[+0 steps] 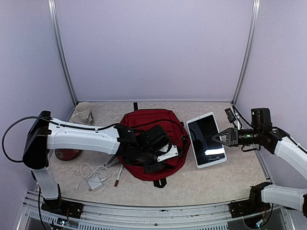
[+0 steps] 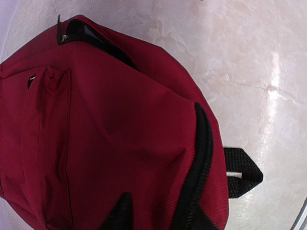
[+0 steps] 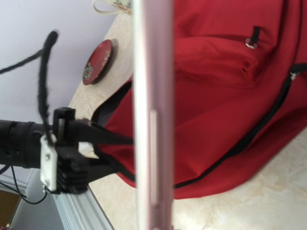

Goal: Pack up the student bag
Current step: Pick up the largest pocket of the bag from the student bag, then place the iPad in the largest pocket of the bag.

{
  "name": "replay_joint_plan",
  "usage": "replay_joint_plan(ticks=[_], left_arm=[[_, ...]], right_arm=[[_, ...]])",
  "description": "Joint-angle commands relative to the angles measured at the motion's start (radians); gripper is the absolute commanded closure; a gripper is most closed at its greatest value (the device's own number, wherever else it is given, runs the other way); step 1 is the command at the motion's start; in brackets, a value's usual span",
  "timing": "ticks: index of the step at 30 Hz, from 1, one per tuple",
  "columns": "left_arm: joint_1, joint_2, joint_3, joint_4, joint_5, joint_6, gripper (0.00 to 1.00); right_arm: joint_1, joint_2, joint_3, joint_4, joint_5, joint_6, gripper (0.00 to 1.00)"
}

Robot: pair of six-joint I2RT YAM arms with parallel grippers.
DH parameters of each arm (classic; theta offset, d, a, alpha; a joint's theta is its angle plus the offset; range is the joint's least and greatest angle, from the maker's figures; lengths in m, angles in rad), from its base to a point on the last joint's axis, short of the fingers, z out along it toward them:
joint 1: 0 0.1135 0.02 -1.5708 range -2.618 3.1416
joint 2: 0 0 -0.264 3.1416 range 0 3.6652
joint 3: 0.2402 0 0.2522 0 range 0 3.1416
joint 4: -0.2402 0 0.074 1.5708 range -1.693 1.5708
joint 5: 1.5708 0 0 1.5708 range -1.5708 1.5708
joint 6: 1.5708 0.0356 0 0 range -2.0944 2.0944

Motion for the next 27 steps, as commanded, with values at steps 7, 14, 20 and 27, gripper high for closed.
replay_joint_plan(ticks=[7, 14, 20, 27], left_arm=[[0.049, -0.065, 0.138, 0.059, -0.01, -0.109, 1.0], [0.138, -0.209, 0.08, 0.257, -0.073, -0.245, 1.0], [0.14, -0.245, 0.052, 0.339, -0.055, -0.259, 1.0], [0.146, -0.25, 0.114, 0.301, -0.037, -0.257, 1.0]], right_arm=[[0.019, -0.049, 0.031, -0.051, -0.059, -0.01, 1.0], [0.176, -0.135, -0.159, 0.306, -0.068, 0.331, 1.0], [0.449, 0.028, -0.267, 0.67, 0.072, 0.517, 1.0], [0.497, 0.479, -0.019, 0.786, 0.13, 0.502, 1.0]])
